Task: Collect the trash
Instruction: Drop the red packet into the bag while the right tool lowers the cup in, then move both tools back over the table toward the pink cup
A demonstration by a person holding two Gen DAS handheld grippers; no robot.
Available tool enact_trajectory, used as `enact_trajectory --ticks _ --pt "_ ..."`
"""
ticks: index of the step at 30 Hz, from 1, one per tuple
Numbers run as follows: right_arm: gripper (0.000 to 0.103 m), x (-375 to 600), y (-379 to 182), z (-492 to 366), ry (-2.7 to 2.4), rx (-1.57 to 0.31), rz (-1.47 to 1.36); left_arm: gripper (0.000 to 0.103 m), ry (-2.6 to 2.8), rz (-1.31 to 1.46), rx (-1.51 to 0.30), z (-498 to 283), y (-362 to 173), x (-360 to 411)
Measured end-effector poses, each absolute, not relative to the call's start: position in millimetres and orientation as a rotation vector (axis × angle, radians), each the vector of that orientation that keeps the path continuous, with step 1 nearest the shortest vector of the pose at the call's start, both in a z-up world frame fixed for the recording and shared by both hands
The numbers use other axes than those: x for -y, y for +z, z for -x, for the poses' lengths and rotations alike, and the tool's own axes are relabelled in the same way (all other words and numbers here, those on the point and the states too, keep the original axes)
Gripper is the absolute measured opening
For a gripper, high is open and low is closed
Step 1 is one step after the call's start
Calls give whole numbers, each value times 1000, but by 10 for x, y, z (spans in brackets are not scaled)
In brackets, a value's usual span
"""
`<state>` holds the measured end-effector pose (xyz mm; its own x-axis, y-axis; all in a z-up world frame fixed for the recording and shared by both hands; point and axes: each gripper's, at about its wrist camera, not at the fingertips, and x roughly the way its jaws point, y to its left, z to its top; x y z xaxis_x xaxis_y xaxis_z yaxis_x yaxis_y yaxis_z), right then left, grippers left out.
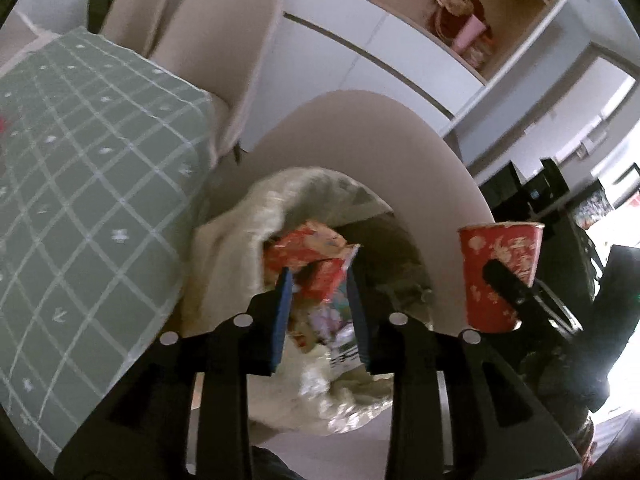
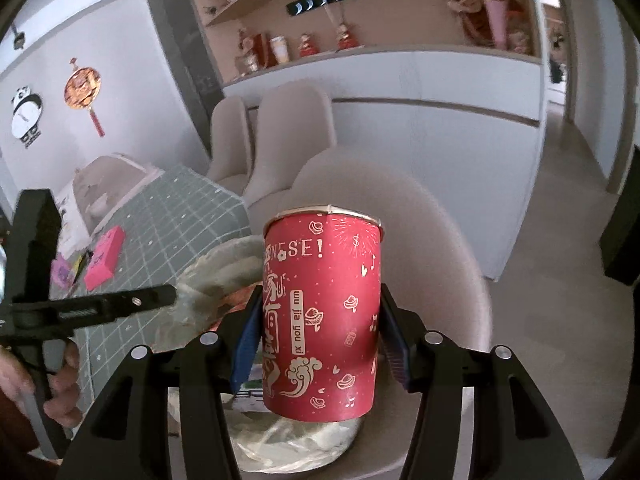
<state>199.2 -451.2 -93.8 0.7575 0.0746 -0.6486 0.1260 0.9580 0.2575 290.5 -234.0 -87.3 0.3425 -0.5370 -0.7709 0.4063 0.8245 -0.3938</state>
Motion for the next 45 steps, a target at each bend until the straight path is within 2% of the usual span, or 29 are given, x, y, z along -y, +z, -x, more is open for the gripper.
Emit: enact_trajectory --ticks 11,20,30,45 --pt "52 4016 -1491 -2768 72 -863 -271 28 -426 192 -996 -2687 -668 1399" --pt "54 3856 -1813 -2901 46 -970 -231 29 -315 295 -1007 -2658 -759 811" --pt "63 3872 -1559 -2666 5 -876 -236 30 -338 251 -981 -2646 -779 757" --pt "64 3359 -898 -2573 149 -791 -184 31 -249 255 -938 -2641 -771 303"
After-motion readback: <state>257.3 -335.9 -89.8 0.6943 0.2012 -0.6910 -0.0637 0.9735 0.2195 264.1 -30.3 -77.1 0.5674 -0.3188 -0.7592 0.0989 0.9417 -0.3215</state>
